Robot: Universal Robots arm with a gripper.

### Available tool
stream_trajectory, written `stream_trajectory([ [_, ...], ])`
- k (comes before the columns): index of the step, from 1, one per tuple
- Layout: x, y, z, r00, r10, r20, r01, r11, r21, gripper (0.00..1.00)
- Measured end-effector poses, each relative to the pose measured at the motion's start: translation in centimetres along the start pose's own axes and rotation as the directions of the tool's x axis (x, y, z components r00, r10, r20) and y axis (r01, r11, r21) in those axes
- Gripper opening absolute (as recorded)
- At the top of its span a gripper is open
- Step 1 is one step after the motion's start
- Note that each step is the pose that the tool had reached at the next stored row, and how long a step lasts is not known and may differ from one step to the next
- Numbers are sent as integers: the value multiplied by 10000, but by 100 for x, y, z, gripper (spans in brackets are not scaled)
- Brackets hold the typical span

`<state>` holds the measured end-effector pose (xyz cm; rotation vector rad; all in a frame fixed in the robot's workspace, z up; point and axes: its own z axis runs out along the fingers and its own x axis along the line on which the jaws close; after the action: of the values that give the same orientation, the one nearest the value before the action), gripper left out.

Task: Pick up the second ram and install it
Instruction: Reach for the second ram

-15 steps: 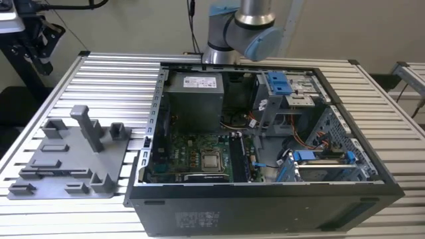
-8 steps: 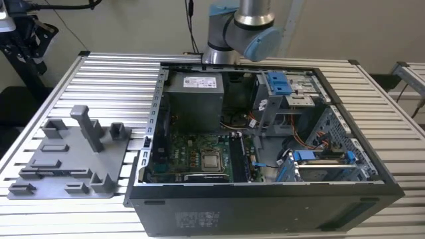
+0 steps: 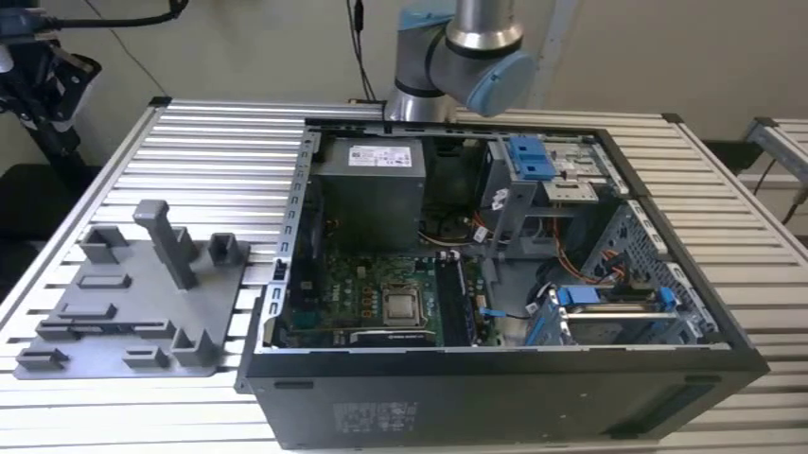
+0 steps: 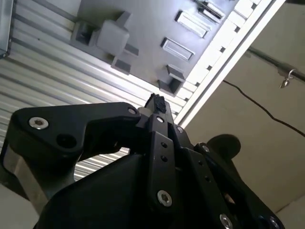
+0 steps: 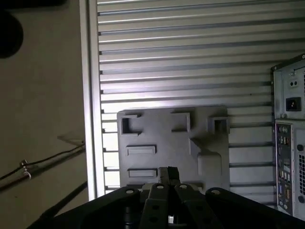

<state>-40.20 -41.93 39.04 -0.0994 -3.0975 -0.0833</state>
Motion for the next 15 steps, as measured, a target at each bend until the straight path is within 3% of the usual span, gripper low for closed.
stream_trajectory([
  [12, -33, -531, -17, 10000, 1, 0, -1, 10000, 0, 11],
  [15, -35, -557, -17, 10000, 1, 0, -1, 10000, -1, 11],
])
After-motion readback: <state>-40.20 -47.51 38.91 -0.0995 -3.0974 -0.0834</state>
